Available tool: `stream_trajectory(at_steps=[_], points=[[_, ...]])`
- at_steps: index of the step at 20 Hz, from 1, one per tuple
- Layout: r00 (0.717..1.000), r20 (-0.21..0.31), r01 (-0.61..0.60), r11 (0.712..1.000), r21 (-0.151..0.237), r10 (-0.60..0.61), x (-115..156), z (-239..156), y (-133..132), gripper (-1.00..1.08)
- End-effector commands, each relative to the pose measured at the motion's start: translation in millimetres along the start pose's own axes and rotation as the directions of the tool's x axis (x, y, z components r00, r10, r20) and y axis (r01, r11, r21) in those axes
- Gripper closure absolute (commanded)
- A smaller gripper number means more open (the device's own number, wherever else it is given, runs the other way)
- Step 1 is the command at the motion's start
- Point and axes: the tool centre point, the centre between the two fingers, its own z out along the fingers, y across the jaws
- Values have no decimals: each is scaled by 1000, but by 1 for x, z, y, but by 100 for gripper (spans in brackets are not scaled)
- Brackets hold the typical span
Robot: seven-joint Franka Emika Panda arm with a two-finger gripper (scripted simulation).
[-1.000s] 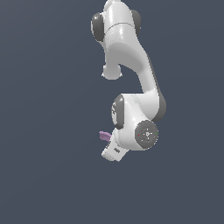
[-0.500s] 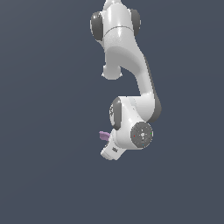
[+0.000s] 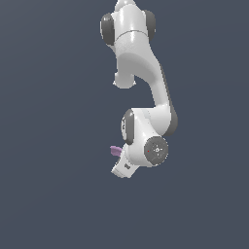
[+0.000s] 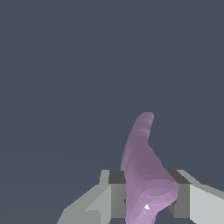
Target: Pick up the object and move it to a goal position.
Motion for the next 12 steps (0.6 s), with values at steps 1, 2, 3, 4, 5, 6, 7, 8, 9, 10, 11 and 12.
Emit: stream_trajectory(at_steps=[1,2,3,4,5,6,7,8,9,10,11,12], points=[[1000,0,0,1000,0,0,0,0,0,108],[1000,0,0,1000,0,0,0,0,0,108],[1000,0,0,1000,0,0,0,0,0,108],[1000,0,0,1000,0,0,0,0,0,108],[1000,0,0,1000,0,0,0,0,0,108],[1000,0,0,1000,0,0,0,0,0,108],[1000,0,0,1000,0,0,0,0,0,108],[1000,-1,0,1000,-1,0,0,-1,0,108],[1000,-3,-1,1000,-4,1,-1,-3,1,108],[1000,-8,-2,1000,-9,2,-1,-6,2,108],[1000,-13,-4,1000,-15,4,-3,-10,4,108],[1000,-21,-6,1000,-24,6,-4,-16,6,108]])
